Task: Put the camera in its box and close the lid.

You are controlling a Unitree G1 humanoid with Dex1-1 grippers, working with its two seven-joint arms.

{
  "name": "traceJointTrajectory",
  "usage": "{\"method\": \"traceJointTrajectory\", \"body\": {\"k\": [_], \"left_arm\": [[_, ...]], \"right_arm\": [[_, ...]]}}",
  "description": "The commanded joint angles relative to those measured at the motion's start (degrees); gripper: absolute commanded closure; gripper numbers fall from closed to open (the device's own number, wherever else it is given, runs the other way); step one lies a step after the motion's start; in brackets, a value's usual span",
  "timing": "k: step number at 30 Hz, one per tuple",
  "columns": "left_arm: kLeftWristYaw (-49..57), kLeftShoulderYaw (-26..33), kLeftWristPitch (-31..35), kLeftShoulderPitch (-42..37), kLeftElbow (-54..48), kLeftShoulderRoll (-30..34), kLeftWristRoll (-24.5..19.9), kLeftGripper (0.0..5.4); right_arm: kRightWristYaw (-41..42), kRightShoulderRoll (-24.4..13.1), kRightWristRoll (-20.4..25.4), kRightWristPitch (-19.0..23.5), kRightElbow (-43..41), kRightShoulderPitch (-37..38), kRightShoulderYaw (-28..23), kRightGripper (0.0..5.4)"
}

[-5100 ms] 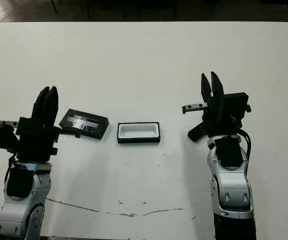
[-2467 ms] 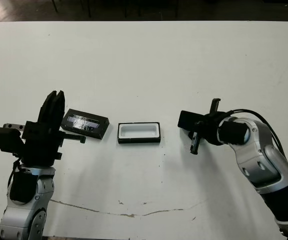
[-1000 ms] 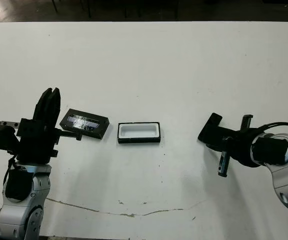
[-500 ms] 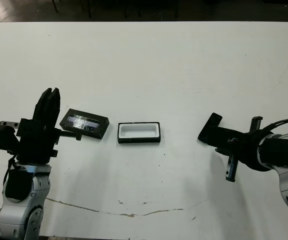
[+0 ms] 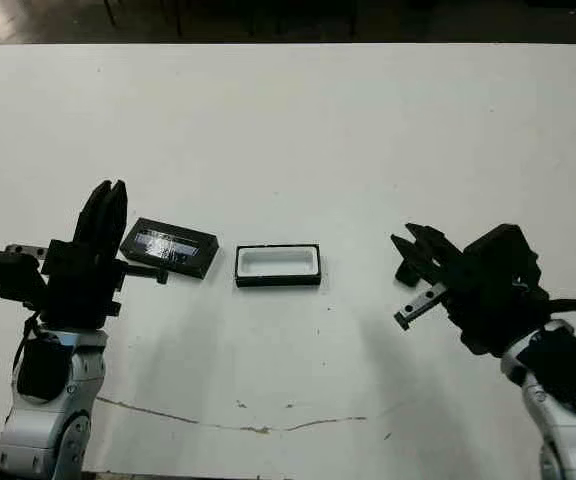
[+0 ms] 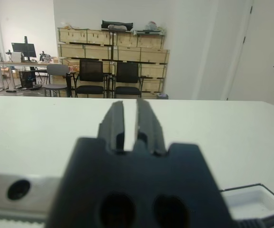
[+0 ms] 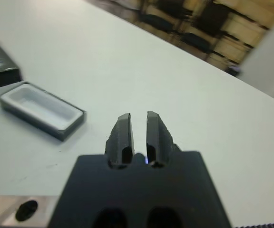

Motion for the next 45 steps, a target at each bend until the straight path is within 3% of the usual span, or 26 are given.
{"method": "traceJointTrajectory", "body": {"k": [1, 8, 15, 25, 32, 38, 45], "left_arm": [[-0.6, -0.3, -0.7, 0.8, 1.7, 0.2, -0.3, 5.4], [-0.4, -1.1, -1.2, 0.8, 2.9, -0.6, -0.1, 5.4], [-0.6, -1.7, -2.3, 0.5, 4.6, -0.8, -0.4, 5.4], [-0.9, -1.4, -2.4, 0.9, 5.3, -0.9, -1.5, 5.4], [-2.5, -0.1, -3.0, 0.9, 6.2, 0.5, -2.5, 5.4], [-4.1, 0.7, -4.5, 0.5, 7.6, 1.0, -3.2, 5.4], [-6.2, 1.7, -6.7, -0.1, 9.3, 1.6, -4.3, 5.4]], "right_arm": [[-8.2, 4.9, -4.3, 1.1, -0.5, 2.2, 5.0, 5.39], [-19.7, 14.1, -10.3, -1.2, 4.4, 4.2, 13.8, 5.18], [-28.0, 19.8, -18.1, -3.2, 12.3, 1.1, 20.7, 3.72], [-33.2, 26.5, -23.5, -1.1, 21.7, -5.8, 20.0, 1.54], [-40.6, 32.8, -22.1, -6.3, 29.3, -8.9, 13.8, 0.01], [-44.2, 33.0, -18.9, -13.1, 33.1, -9.3, 10.4, 0.01], [-48.9, 36.1, -13.3, -17.1, 35.6, -10.8, 6.4, 0.01]]}}
